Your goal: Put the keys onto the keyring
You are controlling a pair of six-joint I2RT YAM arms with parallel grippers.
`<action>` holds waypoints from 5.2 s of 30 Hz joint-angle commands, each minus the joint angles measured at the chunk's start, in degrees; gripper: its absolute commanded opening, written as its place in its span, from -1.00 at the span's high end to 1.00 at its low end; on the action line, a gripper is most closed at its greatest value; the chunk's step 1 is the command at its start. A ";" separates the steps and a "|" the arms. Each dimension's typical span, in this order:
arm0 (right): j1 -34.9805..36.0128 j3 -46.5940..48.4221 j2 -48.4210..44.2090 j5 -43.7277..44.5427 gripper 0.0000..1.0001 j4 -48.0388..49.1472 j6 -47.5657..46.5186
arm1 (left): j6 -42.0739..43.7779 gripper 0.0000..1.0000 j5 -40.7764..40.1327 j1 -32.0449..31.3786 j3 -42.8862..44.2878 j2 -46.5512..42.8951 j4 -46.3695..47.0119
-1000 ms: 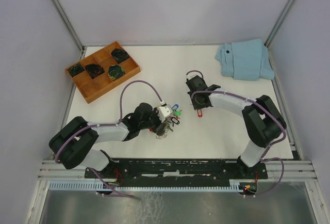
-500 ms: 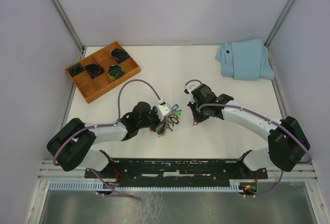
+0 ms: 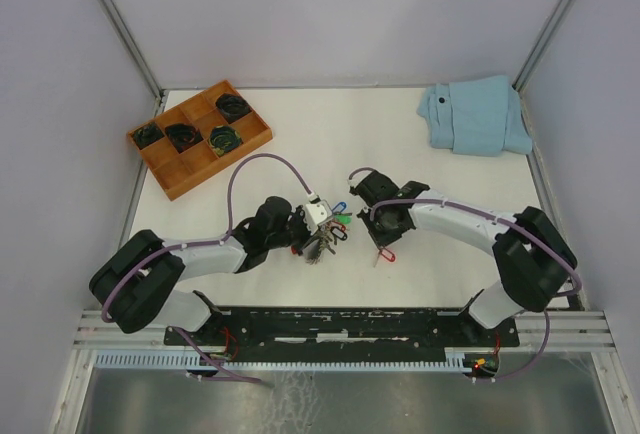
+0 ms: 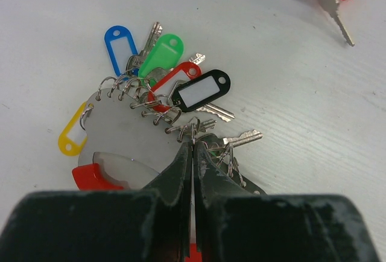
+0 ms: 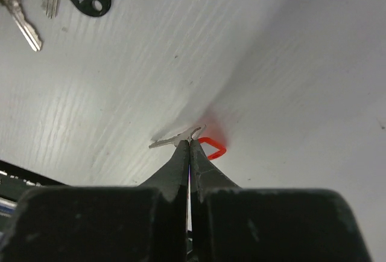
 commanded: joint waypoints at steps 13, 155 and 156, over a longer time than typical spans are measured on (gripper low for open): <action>-0.26 6.36 11.58 9.11 0.80 11.48 -1.21 | -2.01 0.95 2.45 0.40 0.19 -1.07 3.63; 2.90 -25.14 -8.68 -32.52 0.99 54.47 -39.77 | 6.46 0.95 23.46 1.25 -1.04 0.78 6.26; 2.90 -25.16 -8.70 -32.69 0.99 54.54 -39.78 | 6.42 0.95 23.42 1.20 -1.02 0.77 6.26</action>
